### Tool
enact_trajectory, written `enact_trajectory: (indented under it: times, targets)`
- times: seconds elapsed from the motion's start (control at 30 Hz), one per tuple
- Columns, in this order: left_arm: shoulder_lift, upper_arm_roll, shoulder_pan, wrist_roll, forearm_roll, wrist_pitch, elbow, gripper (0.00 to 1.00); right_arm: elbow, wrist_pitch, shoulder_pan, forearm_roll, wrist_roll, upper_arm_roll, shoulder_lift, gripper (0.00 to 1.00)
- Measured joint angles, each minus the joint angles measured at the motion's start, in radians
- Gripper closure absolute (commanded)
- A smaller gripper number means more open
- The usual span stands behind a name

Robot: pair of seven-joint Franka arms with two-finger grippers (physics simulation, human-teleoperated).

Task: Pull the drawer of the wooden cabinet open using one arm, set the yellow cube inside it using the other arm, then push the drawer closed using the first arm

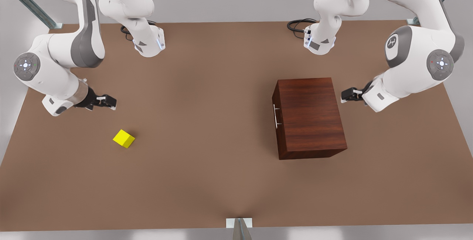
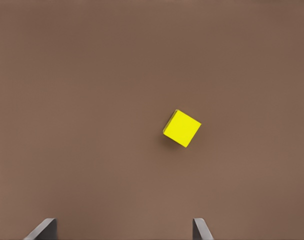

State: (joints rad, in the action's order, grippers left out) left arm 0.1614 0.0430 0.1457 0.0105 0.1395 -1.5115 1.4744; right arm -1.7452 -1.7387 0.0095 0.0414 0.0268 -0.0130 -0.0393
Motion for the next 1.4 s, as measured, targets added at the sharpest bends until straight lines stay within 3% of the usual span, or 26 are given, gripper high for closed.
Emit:
enact_trajectory:
  times: [0.17, 0.33, 0.5, 0.83, 1.4]
  targets:
    - [0.000, 0.001, 0.022, 0.013, -0.035, -0.026, 0.012, 0.00, 0.004, -0.047, -0.011, -0.001, 0.007, 0.005, -0.003, 0.00]
    - [0.139, 0.001, 0.423, 0.104, -0.157, -0.039, -0.061, 0.00, 0.005, -0.067, -0.036, -0.001, 0.013, 0.005, -0.007, 0.00]
    - [0.292, 0.005, 0.581, 0.234, -0.257, -0.075, -0.127, 0.00, 0.005, -0.077, -0.046, -0.001, 0.017, 0.005, -0.008, 0.00]
    - [0.436, 0.018, 0.605, 0.531, -0.356, -0.184, -0.133, 0.00, 0.005, -0.082, -0.019, -0.001, 0.022, 0.005, -0.011, 0.00]
    - [0.505, 0.030, 0.656, 0.885, -0.516, -0.238, -0.110, 0.00, 0.007, -0.084, -0.027, -0.002, 0.027, 0.001, -0.020, 0.00]
